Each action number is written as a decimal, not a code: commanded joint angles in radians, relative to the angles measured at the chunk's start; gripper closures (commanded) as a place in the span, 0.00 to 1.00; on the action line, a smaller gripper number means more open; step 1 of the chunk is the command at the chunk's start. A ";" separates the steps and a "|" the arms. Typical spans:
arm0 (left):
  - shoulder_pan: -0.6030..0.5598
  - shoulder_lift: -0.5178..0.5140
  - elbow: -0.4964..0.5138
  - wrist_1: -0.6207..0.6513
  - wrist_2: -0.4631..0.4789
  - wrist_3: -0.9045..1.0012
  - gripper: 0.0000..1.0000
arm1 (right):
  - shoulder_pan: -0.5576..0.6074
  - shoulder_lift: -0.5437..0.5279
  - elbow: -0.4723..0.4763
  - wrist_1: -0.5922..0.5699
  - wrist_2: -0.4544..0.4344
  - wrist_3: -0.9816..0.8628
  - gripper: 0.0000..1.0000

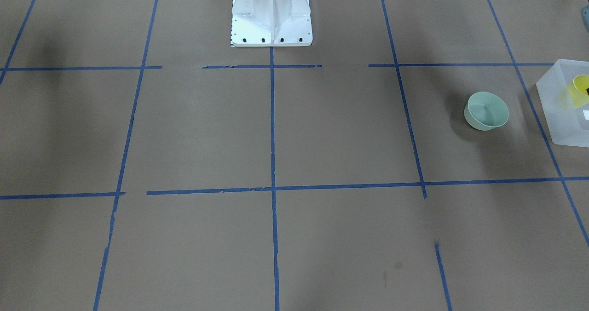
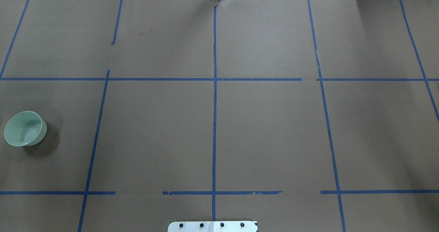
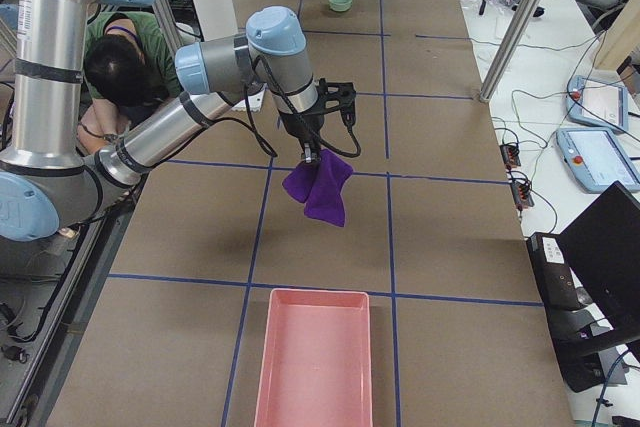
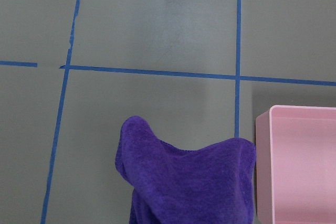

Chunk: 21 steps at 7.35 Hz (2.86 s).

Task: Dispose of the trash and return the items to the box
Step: 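Carry the cloth to the pink bin while the left gripper lowers the cup, then release the cloth into the pink bin while the left gripper reaches the bowl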

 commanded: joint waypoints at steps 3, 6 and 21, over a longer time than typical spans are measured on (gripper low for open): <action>0.018 -0.019 0.061 -0.051 0.008 -0.003 0.74 | 0.051 0.002 -0.006 -0.017 0.000 -0.052 1.00; 0.017 -0.030 0.010 -0.067 0.013 0.004 0.00 | 0.080 0.002 -0.042 -0.017 -0.001 -0.101 1.00; 0.204 0.041 -0.325 -0.353 0.057 -0.502 0.00 | 0.248 -0.001 -0.618 0.381 -0.156 -0.511 0.17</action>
